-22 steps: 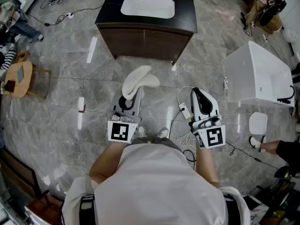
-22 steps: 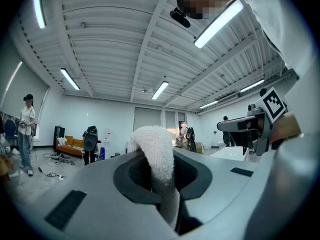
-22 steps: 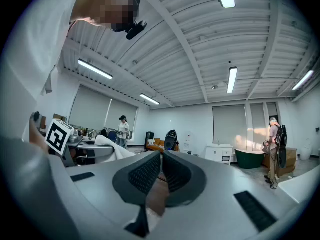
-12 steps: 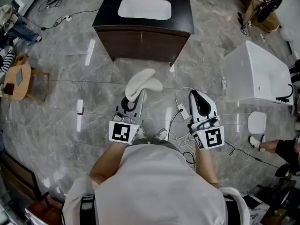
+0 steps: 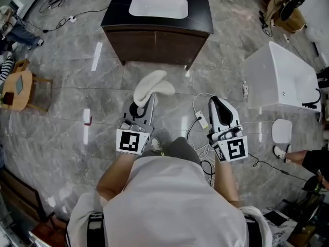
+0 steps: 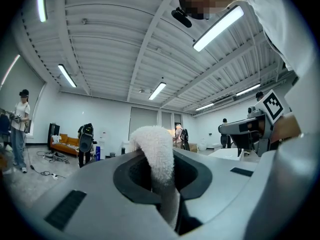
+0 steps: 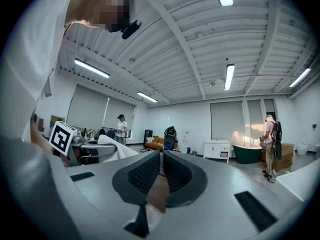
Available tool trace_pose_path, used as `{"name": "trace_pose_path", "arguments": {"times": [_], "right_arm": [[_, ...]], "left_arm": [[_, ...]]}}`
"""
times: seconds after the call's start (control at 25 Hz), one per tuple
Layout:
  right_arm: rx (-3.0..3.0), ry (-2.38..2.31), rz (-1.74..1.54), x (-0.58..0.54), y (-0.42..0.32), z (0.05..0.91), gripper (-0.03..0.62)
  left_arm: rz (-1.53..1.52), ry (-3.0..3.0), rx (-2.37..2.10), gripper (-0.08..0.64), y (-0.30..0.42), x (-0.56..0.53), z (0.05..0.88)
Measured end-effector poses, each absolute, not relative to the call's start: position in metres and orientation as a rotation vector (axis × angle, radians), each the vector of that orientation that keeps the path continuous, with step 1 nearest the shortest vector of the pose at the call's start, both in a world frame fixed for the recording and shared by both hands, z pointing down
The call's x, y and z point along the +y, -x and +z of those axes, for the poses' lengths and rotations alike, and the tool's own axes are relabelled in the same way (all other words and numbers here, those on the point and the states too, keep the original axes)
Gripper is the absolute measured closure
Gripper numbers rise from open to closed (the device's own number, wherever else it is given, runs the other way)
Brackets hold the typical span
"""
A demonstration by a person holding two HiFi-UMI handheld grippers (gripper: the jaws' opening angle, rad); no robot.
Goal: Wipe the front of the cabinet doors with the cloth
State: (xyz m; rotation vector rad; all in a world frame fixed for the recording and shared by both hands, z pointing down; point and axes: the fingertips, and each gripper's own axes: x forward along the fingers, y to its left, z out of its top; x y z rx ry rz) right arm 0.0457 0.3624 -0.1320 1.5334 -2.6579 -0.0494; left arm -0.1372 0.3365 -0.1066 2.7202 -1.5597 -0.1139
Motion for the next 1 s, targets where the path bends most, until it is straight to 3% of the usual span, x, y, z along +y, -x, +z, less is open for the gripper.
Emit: {"name": "trace_pose_path", "arguments": {"times": [0.4,1.0], "right_arm": [[-2.66,-1.52,0.003,0.323,-0.055,-0.113,0.546],[-2.866,-1.185,0.002,0.119,-0.125,-0.114,0.546]], "left_arm": [[-0.028,-2.703,-1.601,0.499,0.138,0.294,-0.095],[-0.002,-2.577,-1.843,0.499,0.054,0.119,-0.105]]}}
